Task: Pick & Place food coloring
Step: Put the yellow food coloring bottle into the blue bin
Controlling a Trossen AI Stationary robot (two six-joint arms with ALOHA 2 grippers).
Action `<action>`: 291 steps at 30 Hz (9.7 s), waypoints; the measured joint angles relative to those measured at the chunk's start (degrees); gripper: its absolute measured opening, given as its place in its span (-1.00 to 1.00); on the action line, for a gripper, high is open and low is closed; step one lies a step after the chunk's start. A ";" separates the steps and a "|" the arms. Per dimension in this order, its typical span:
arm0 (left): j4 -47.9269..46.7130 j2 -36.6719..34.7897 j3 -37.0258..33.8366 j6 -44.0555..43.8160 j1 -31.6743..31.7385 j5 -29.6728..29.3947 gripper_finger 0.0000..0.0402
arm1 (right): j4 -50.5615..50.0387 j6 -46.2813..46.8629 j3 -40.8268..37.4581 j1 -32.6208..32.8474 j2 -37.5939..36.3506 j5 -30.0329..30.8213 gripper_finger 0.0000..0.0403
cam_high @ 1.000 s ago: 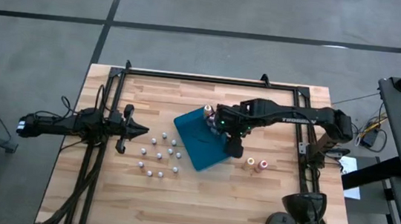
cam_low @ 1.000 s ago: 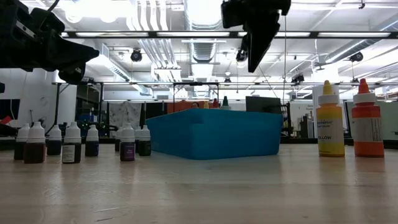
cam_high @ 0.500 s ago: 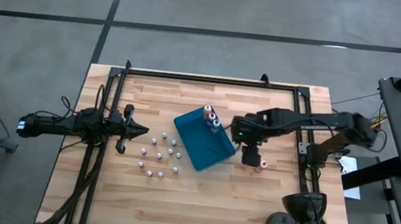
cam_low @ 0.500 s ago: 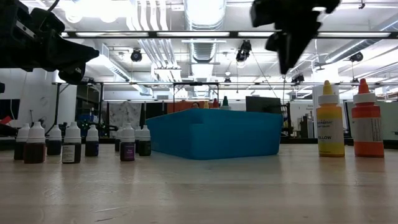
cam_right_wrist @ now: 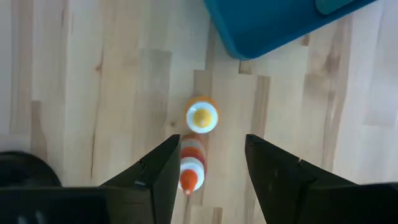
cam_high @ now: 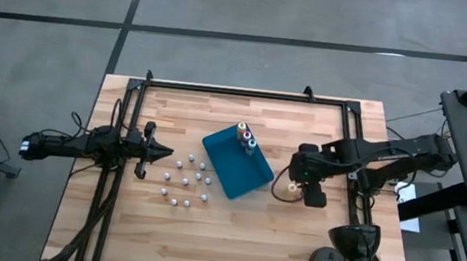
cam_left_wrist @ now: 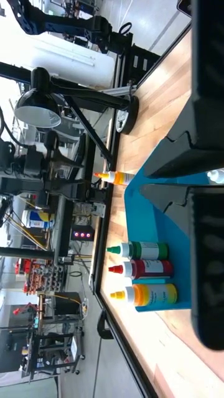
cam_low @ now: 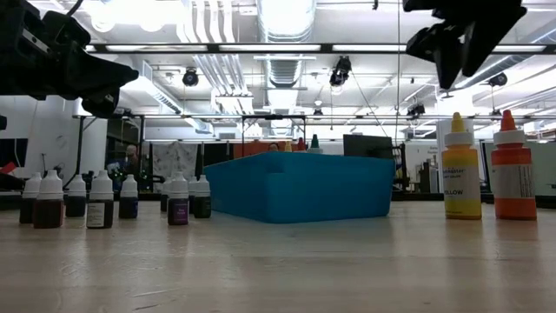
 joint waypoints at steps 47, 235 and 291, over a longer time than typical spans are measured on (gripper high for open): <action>-0.01 0.01 0.00 0.00 0.01 0.01 -1.00 | 8.23 0.48 -4.52 2.47 1.14 1.68 -0.16; 0.00 0.00 0.01 0.00 0.02 0.01 -1.00 | 6.14 3.49 21.34 -20.12 28.42 -1.30 -0.46; 0.00 0.02 0.00 0.00 0.00 0.00 -1.00 | 11.10 4.49 16.02 -19.53 28.48 1.70 -0.46</action>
